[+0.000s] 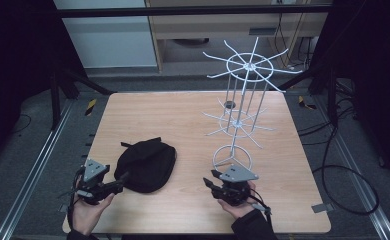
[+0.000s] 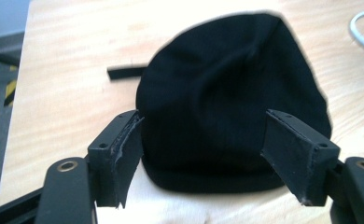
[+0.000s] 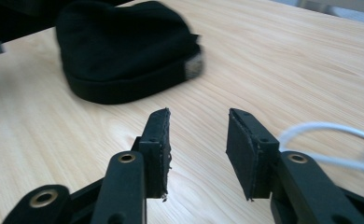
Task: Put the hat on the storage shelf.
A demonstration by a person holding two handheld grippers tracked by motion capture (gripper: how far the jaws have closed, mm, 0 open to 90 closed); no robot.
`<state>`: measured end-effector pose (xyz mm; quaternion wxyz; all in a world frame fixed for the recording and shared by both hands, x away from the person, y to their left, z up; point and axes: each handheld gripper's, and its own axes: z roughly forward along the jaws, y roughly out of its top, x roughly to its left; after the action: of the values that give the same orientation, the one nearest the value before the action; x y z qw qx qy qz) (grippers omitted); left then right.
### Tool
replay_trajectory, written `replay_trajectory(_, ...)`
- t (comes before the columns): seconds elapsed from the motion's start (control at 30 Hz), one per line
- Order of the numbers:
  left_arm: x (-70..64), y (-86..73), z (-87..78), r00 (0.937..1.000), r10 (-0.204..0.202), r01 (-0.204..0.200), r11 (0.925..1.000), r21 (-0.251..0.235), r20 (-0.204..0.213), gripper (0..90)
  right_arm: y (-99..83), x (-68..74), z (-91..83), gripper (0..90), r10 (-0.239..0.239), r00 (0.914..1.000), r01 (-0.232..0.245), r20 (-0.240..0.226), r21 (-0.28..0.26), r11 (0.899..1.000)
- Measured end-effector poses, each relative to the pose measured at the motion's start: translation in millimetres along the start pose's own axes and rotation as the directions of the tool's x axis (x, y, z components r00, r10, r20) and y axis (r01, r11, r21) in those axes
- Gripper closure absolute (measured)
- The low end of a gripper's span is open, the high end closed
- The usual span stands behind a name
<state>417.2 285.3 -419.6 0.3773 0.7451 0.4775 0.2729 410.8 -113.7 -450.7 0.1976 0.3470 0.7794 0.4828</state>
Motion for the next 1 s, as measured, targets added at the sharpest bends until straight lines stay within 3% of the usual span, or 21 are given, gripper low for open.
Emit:
replay_trajectory(0.13,-2.3,15.7,7.6,0.9997,0.02,-0.019,0.9998,-0.006,0.016,28.8,-6.6,-17.8,-20.3,55.8,0.024,0.9987,-0.023,0.044,-0.01,1.0)
replay_trajectory(0.33,-8.5,29.6,30.5,0.9984,0.053,-0.054,0.9982,0.028,0.019,31.8,-20.2,-42.3,-45.0,53.8,0.063,0.9918,-0.062,0.112,-0.01,0.998)
replay_trajectory(0.57,-9.1,24.6,57.6,0.9948,0.1,-0.101,0.9884,0.113,0.015,36.0,-37.5,-68.5,-54.0,51.7,0.118,0.9724,-0.124,0.202,0.02,0.992)
replay_trajectory(0.67,-5.5,18.6,66.9,0.9961,0.083,-0.087,0.9834,0.159,0.029,37.3,-40.4,-73.1,-53.6,51.6,0.129,0.9685,-0.139,0.213,0.034,0.99)
replay_trajectory(0.77,-3.6,14.2,71.8,0.9954,0.089,-0.094,0.9773,0.19,0.034,43.7,-42.6,-76.1,-52.6,50.6,0.131,0.9652,-0.143,0.226,0.04,0.989)
replay_trajectory(1.0,0.8,12.8,72.8,0.9967,0.046,-0.057,0.9833,0.173,0.067,69.3,-47.9,-83.8,-46.4,50.9,0.137,0.9614,-0.156,0.238,0.063,0.986)
